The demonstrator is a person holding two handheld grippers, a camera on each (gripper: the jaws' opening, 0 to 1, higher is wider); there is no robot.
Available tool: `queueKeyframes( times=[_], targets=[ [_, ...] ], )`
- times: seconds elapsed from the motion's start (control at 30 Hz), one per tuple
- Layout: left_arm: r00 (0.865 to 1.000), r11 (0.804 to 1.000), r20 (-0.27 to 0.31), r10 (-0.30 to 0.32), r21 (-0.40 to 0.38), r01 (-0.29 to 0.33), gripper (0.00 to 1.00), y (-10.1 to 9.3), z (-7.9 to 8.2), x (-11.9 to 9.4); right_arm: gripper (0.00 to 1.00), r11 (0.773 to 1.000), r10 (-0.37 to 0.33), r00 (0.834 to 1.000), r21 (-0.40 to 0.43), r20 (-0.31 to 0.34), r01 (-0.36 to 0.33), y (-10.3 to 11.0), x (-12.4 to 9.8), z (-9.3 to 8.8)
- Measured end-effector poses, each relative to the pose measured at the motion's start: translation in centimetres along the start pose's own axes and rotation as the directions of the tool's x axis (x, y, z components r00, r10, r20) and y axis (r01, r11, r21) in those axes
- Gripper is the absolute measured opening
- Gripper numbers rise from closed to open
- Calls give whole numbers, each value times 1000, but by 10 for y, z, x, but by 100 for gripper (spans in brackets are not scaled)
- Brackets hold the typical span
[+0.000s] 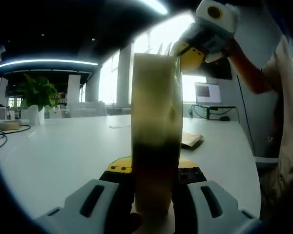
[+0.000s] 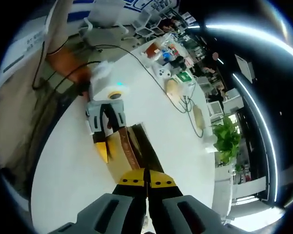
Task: Extract single mask from mask box in order stack masks on table
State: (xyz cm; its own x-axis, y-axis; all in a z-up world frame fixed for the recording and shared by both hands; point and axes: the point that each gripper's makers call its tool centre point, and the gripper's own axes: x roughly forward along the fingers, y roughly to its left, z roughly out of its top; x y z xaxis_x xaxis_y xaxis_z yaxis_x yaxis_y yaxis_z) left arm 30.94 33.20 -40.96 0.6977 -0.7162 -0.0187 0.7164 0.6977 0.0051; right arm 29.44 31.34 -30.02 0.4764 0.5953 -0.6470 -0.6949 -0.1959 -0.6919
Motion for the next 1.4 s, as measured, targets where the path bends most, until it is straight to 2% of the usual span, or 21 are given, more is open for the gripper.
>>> queueKeyframes(
  times=[0.4, 0.73, 1.27, 1.4],
  targets=[
    [1000, 1000, 0, -1, 0, 1, 20, -1, 0, 0, 0, 995, 5, 999, -96, -31, -8, 6, 2, 0],
    [1000, 1000, 0, -1, 1, 1, 20, -1, 0, 0, 0, 994, 22, 999, -107, -46, -27, 1, 7, 1],
    [1000, 1000, 1, -6, 1, 6, 20, -1, 0, 0, 0, 977, 168, 982, -122, -87, -178, -1, 17, -1],
    [1000, 1000, 1, -8, 2, 8, 20, -2, 0, 0, 0, 954, 229, 966, -170, -117, -247, 3, 15, -3]
  ],
)
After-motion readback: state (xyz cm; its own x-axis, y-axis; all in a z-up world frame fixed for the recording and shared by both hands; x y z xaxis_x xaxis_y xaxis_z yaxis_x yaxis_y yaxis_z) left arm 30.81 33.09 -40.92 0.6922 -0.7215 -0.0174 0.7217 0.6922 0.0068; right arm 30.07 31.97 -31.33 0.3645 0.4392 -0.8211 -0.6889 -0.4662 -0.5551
